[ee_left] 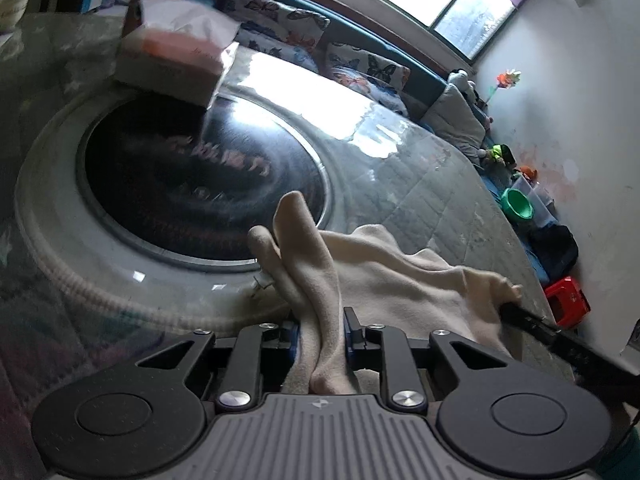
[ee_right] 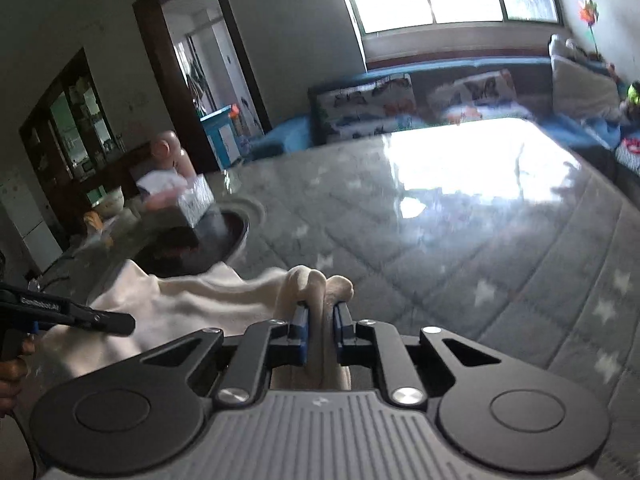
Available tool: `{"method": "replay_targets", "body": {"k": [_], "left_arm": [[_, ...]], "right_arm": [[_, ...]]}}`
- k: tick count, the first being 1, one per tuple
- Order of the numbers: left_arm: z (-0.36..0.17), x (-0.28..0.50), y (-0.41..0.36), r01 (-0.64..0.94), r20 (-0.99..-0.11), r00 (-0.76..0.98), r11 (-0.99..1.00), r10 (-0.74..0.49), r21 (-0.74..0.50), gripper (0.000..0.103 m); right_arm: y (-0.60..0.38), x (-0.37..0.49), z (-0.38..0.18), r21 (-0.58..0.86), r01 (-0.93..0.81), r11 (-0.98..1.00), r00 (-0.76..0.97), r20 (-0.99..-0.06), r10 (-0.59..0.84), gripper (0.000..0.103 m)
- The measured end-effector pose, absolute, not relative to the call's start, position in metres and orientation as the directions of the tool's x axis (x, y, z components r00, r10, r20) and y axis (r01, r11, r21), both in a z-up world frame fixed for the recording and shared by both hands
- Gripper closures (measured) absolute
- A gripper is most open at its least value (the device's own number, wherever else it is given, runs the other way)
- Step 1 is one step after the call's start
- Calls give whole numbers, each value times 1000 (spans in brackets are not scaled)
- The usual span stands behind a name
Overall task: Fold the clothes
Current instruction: 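Grasp the sweatshirt edge with the right gripper while the left gripper holds its edge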
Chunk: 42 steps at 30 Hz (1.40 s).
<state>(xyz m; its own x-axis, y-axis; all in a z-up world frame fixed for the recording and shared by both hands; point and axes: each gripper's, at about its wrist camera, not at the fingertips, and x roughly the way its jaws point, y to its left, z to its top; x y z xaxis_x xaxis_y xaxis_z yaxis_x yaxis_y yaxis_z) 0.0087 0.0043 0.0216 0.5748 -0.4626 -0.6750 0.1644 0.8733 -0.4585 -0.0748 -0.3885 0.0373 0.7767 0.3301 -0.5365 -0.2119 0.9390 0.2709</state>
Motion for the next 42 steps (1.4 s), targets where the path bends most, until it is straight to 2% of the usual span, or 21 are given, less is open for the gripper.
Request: {"method": "replay_targets", "body": {"k": [16,28,42], "left_arm": [[48,60,-77,288,-659,585,881,-473,-376,85],[37,94,-133,323,-691,559,888,-458,-327,86],[35,99,-156,353,-695,566,892,-443,-282,87]], "right_arm": [[-418,-51,93,109,-141,984,866,-467,176,92],[-450,-15,88,63,-43,997,869,-490,68,92],[-467,-8,77,50,1,999,866,-500,25,92]]}}
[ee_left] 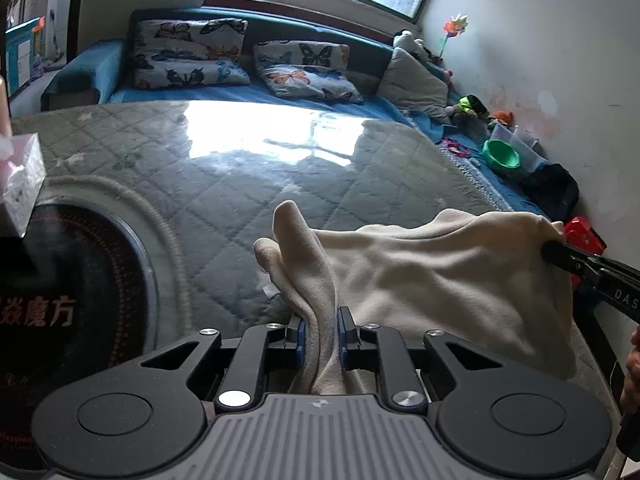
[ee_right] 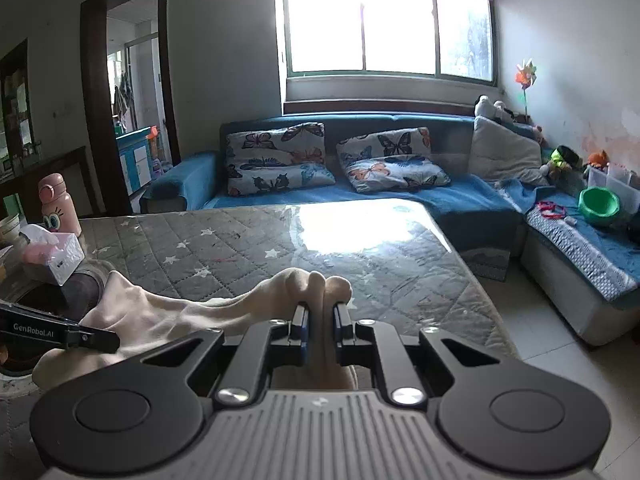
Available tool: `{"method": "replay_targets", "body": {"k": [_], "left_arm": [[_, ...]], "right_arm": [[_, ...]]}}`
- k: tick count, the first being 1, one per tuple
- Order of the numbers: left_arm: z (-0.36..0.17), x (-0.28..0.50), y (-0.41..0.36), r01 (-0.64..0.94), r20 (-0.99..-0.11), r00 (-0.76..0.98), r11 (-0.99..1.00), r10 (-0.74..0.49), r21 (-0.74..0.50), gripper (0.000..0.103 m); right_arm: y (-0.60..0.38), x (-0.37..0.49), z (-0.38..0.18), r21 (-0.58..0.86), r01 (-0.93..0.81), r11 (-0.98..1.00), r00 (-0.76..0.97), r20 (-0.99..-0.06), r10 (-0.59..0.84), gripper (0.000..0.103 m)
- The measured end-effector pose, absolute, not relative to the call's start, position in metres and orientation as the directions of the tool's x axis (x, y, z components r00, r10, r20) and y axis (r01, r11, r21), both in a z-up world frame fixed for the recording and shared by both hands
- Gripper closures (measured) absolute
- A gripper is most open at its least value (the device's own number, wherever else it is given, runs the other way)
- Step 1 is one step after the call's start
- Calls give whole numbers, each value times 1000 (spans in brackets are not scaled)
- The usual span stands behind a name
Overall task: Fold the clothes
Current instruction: 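Grasp the sweatshirt edge with the right gripper while the left gripper holds its edge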
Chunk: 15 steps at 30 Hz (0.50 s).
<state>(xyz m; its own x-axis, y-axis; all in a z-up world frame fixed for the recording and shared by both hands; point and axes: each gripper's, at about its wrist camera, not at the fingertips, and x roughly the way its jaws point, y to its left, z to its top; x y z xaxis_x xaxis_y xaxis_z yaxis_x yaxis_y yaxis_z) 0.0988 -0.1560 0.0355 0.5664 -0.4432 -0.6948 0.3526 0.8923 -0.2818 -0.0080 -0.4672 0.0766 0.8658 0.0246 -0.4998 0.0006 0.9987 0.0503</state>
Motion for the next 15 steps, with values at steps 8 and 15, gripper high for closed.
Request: {"method": "replay_targets", "body": {"k": [8,15], "left_arm": [[53,89,-167,383,-662,584,879,-469,-284,88],[72,74,-171,408,-633,601,868,-488,-281,88]], "right_arm": [[-467,-27,98,24,3,1000,900,-436,8,93],[-466,-47,120,1,6,1000,925,-379,-5,93]]}}
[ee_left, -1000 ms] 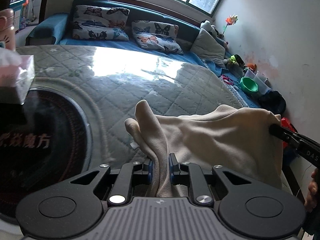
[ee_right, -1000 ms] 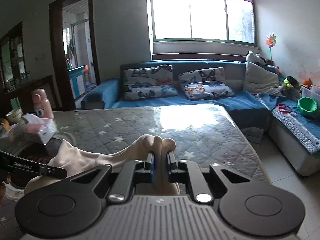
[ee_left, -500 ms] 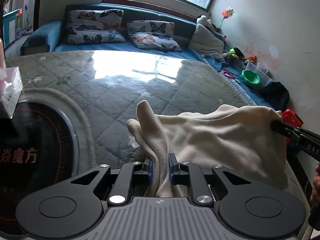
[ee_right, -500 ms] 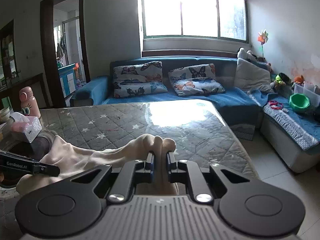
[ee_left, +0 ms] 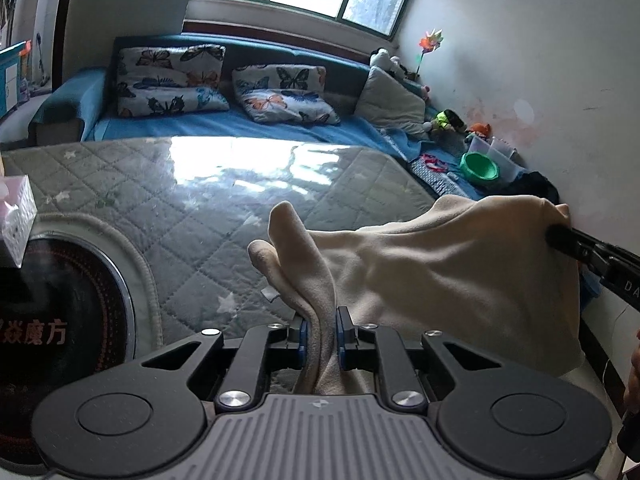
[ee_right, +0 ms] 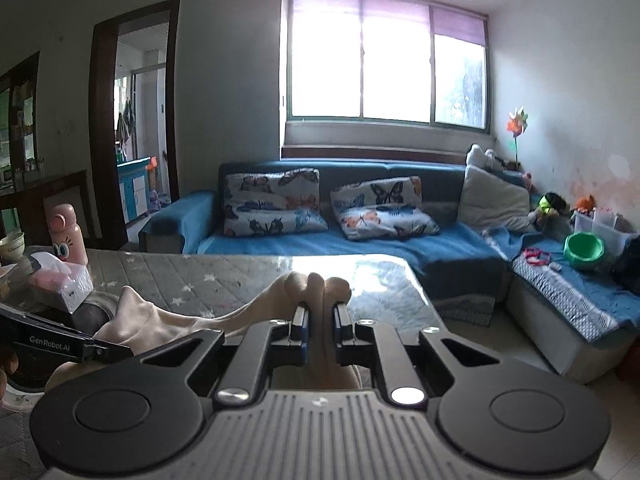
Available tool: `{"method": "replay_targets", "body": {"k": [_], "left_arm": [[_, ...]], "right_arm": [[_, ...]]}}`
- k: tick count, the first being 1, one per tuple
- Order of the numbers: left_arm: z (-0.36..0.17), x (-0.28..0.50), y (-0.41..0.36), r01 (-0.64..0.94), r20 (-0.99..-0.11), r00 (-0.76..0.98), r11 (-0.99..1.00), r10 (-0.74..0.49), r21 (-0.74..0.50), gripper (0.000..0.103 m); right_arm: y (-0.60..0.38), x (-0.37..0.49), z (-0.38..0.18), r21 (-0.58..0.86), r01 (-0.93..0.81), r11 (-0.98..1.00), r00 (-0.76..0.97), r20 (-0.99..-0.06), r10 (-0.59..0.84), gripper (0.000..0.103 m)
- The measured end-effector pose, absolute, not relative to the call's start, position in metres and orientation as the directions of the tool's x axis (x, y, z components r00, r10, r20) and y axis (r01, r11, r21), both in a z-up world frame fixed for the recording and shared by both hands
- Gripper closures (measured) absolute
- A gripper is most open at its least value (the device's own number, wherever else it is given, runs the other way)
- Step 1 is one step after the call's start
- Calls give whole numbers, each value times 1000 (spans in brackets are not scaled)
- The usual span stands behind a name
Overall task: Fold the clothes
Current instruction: 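Grasp the sweatshirt edge with the right gripper while the left gripper holds its edge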
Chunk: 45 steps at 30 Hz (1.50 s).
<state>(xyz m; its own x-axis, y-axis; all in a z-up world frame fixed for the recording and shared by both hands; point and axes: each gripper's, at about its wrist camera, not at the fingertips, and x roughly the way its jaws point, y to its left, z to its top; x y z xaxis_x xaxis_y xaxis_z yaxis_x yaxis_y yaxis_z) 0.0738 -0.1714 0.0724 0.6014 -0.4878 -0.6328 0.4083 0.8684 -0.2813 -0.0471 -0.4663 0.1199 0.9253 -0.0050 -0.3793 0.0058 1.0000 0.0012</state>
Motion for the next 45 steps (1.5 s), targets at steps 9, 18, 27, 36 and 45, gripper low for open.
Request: {"method": "replay_targets", "body": {"k": [9,18,27,36,45], "left_arm": [[87,60,-174,439,-608,615,859,-502,-265,88],[68,67,-183,437,-641,601,868,-478,-237,88],[31,82,-190,412,-706,558,884,-437,-222,88],[15,90,-187,399,-727,540,889,-425,-224,79],[14,86,-184,432,-732,509,870,-453,-237,81]], "right_arm": [[-471,-66,141,-21,21,1000,938,-346,-27,93],[-478,-52,119,-1,49,999,908,-416,-45,92],[-485,-35,77,13,83,996,856,-513,-65,92],[-493,-20,45,13,125,992,809,-580,-95,92],[-498,-14,21,0,146,989,757,-644,-111,92]]}}
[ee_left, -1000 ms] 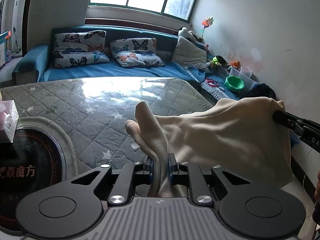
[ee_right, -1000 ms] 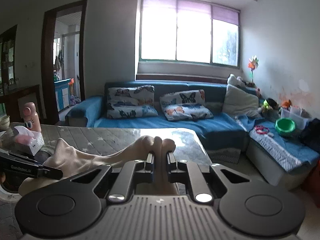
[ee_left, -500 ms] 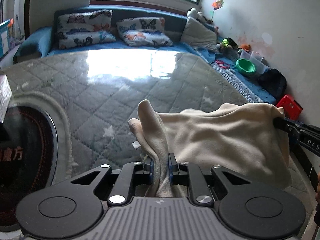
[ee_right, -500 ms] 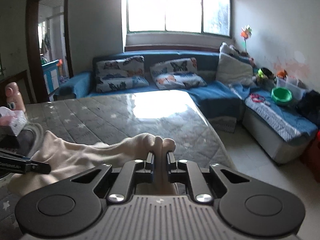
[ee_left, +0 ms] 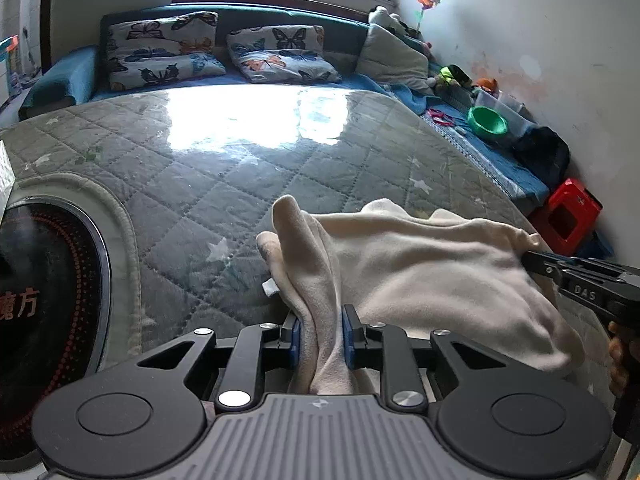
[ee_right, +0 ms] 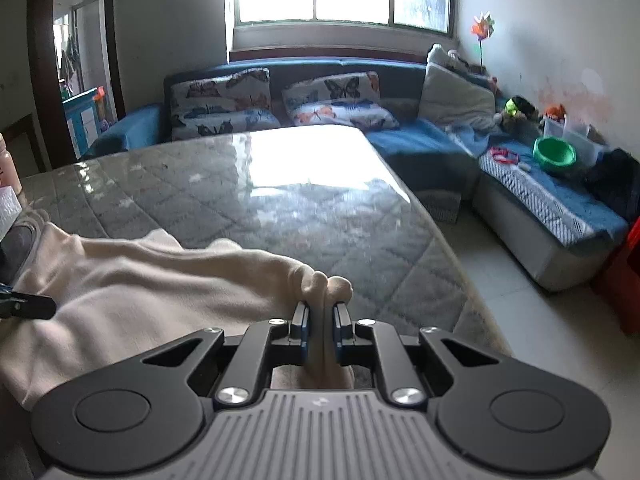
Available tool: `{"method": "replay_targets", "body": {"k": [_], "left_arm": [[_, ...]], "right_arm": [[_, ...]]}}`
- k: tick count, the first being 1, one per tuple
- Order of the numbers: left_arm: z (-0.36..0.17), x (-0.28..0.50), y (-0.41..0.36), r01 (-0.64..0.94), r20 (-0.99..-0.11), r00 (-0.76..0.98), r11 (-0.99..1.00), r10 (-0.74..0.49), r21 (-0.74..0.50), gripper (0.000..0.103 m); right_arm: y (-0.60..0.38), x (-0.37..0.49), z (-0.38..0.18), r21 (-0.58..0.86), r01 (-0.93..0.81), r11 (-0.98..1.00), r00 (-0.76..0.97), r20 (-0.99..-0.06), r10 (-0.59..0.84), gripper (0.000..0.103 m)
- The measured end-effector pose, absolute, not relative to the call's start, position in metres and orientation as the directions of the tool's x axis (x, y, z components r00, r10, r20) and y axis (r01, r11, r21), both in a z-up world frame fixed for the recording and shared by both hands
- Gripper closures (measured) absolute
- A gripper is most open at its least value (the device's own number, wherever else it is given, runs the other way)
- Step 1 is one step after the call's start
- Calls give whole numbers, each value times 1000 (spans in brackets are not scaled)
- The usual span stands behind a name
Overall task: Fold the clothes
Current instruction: 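Grasp the sweatshirt edge with the right gripper while the left gripper holds its edge, then fold the held edge over the sweatshirt and open both grippers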
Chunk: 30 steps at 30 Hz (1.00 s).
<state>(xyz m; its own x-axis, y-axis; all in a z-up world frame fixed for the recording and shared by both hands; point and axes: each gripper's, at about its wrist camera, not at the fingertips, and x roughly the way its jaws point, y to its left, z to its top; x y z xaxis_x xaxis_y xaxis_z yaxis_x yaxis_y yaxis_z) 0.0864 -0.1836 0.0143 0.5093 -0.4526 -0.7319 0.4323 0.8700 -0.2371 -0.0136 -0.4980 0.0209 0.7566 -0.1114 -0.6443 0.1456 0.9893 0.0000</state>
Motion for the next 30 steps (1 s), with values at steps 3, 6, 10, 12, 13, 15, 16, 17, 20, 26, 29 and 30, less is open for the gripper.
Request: {"method": "replay_targets", "body": {"k": [3,6,10,12,13,15,16,17,20,26,29,30], "left_arm": [[15,86,-176,436,-739,477,858,-476,-271,81],[15,83,-167,444,-743,448,845,-498,-299,81],[16,71,-163,475,-745,450,838,-493,-268,72],[17,66,-164,484,-746,466,843,-476,-236,65],[18,65,-164,483,-747,476,848,-464,-219,59],[21,63,-164,479,-745,494,855,-448,-197,49],[22,62,-164,478,-743,504,859,-440,-184,43],[23,60,-164,476,-741,515,863,-431,-171,36],[26,54,-162,478,-724,555,869,-410,-125,26],[34,29,-166,508,-669,636,861,-386,-15,5],[36,23,-168,521,-659,640,853,-395,-5,0],[36,22,-167,523,-661,637,852,-397,-8,0]], "right_arm": [[-499,-20,20,-12,131,991,750,-652,-107,92],[-494,-35,19,-19,110,994,741,-664,-95,92],[-490,-51,20,-42,81,996,735,-672,-88,90],[-491,-58,22,-42,75,996,735,-673,-83,89],[-490,-60,24,-46,79,996,738,-669,-89,86],[-490,-63,29,-50,86,995,744,-661,-97,85],[-490,-63,32,-48,89,995,750,-654,-99,84],[-489,-65,37,-47,92,995,761,-642,-100,84],[-485,-64,50,-24,78,997,779,-623,-76,70],[-462,-44,59,-30,-4,1000,798,-602,-15,51],[-448,-30,56,-49,-27,998,794,-608,-8,44],[-445,-26,55,-52,-34,998,792,-611,-5,43]]}}
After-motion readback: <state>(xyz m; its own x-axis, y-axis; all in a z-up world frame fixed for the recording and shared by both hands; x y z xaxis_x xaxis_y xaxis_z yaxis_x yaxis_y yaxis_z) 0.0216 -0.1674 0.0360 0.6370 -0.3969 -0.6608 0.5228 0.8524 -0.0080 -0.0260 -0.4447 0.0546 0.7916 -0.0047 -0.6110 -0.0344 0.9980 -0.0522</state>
